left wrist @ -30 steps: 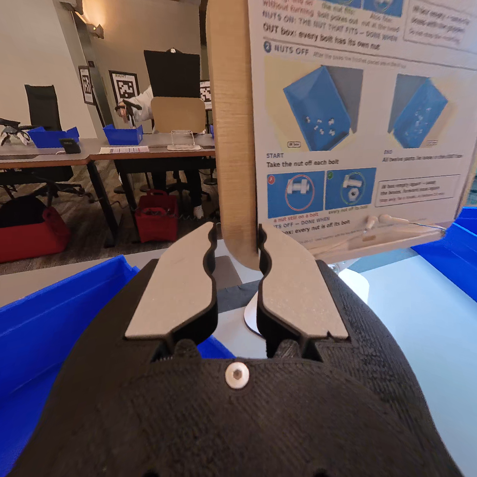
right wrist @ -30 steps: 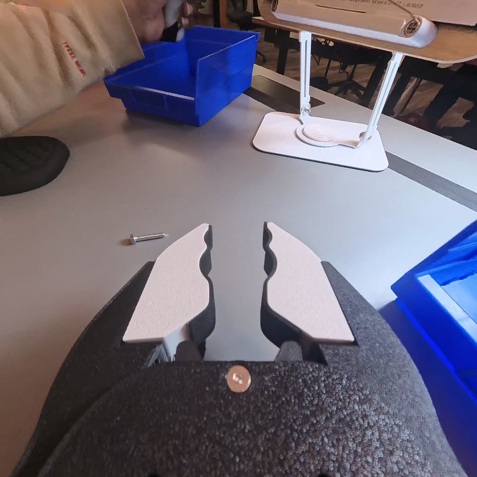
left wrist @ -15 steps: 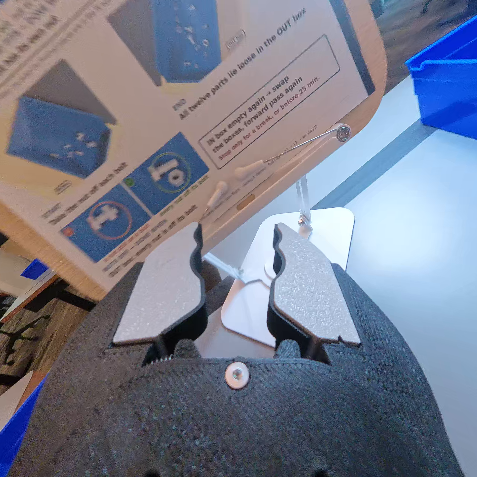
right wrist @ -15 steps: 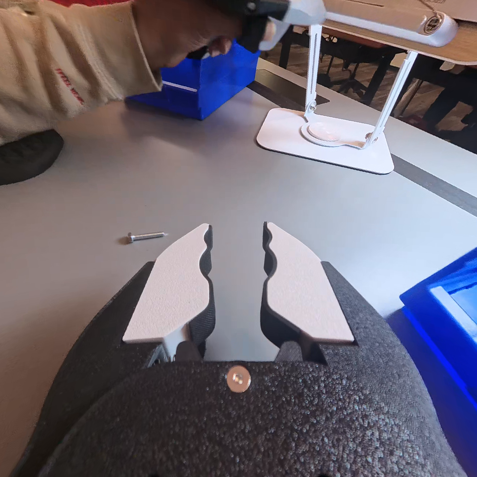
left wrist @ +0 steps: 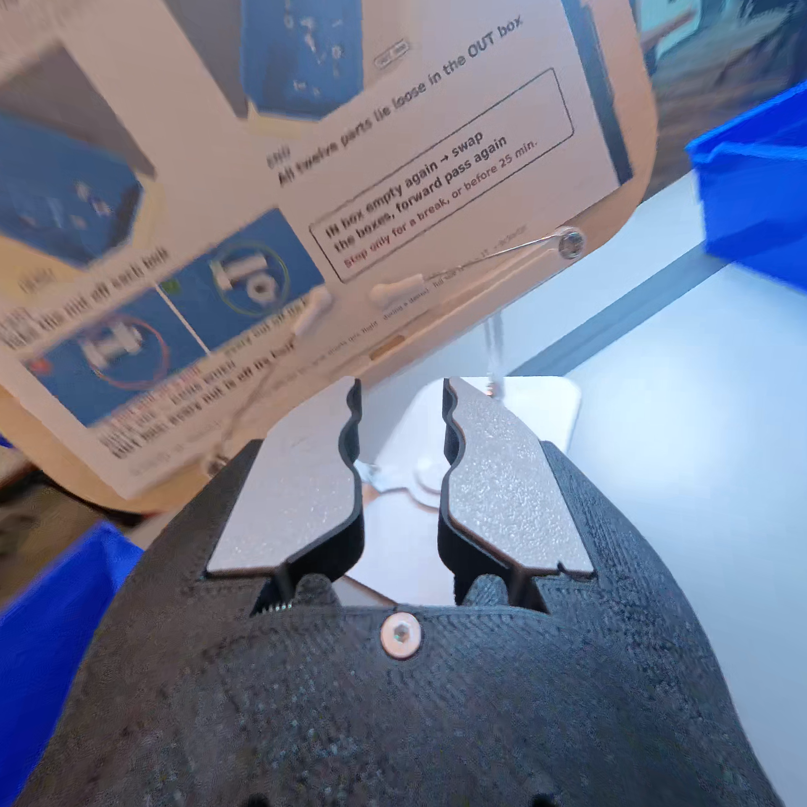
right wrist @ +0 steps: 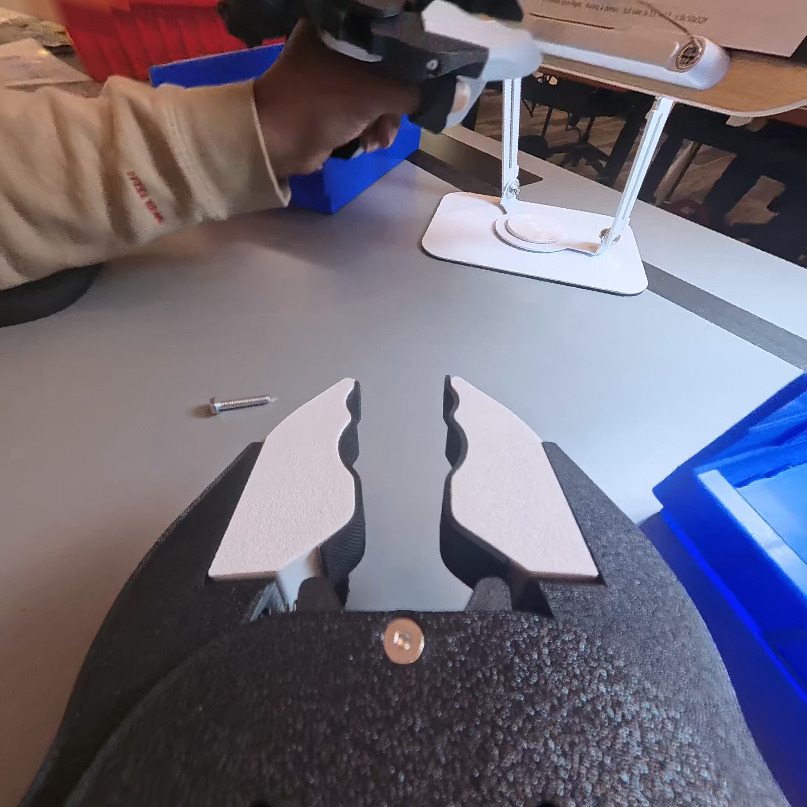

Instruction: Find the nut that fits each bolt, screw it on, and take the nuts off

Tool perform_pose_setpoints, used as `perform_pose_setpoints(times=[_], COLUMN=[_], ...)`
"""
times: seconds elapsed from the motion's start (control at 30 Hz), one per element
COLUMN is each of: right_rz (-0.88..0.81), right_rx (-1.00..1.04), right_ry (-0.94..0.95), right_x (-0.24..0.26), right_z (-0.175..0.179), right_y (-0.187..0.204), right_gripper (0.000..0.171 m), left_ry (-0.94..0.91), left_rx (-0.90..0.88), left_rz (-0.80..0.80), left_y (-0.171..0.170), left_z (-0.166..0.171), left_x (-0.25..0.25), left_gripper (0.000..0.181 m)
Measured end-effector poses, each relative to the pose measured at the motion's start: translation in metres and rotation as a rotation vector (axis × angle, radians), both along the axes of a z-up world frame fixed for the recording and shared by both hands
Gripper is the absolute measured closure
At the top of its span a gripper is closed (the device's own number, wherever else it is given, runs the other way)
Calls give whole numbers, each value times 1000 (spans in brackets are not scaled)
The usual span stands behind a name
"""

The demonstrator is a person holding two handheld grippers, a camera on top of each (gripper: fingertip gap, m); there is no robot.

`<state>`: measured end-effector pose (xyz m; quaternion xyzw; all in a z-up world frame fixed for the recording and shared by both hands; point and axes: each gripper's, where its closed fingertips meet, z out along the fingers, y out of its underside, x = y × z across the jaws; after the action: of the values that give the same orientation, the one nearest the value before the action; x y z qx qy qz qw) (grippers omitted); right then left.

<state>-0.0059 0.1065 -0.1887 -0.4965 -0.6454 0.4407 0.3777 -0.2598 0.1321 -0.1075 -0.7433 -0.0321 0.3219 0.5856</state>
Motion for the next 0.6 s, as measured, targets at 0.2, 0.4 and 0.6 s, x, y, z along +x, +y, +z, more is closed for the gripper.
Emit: perform_pose_setpoints(times=[0.2,0.4,0.6], right_rz=[-83,-307,-425], right_rx=[-41,-190,-190], right_ry=[32,46,135], right_x=[-62,-185,-253], right_z=[14,6,5], right_y=[15,84,137], right_gripper=[134,121,122], left_ry=[-452,-513,-520], left_rx=[-16,-277,-321], left_rz=[30,30,75], left_y=[-10,-26,-35], left_z=[-80,-138,-147], left_x=[-5,9,-4], left_gripper=[138,125,127])
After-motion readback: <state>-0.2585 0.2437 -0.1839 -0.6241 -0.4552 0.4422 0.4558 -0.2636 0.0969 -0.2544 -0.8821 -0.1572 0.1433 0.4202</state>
